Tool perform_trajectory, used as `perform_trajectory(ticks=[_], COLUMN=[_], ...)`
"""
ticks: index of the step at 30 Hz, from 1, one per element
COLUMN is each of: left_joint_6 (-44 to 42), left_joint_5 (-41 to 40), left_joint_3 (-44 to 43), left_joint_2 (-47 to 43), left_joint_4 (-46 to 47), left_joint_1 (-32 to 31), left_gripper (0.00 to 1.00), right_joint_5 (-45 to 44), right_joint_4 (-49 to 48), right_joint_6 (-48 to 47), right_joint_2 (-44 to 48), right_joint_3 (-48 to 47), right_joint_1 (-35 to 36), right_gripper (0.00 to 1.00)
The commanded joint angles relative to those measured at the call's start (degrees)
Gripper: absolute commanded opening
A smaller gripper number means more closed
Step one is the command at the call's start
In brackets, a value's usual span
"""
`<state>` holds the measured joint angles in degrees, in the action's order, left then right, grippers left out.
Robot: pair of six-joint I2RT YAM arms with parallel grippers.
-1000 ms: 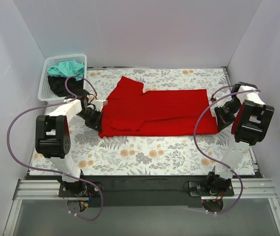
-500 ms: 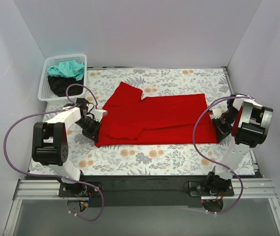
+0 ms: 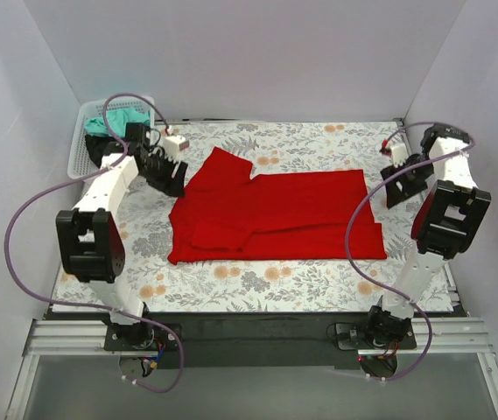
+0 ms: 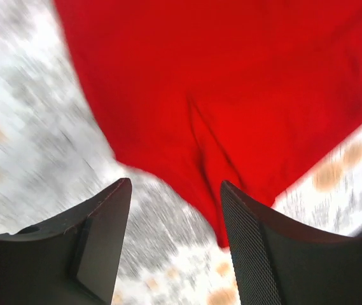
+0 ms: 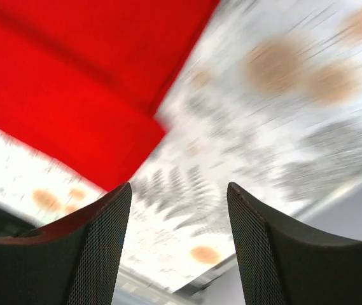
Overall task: Fold and stack the t-shirts
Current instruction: Fold the tshirt
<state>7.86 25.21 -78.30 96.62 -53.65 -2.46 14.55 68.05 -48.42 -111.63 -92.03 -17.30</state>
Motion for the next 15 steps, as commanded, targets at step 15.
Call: perform_trajectory(ticks=[15], left_joint_6=[21.8], left_joint_5=[1.2], left_joint_3=[-32.1], left_joint_2=[30.8], left_joint_4=[15.7], left_joint_1=[-3.0], left_gripper=[0.58], right_joint_5=[-4.2], right_joint_4=[-17.5], right_joint_6=[1.0], right_joint_2=[-23.9], right_joint_3=[-32.2], right_joint_1=[11.9], right_gripper=[0.66])
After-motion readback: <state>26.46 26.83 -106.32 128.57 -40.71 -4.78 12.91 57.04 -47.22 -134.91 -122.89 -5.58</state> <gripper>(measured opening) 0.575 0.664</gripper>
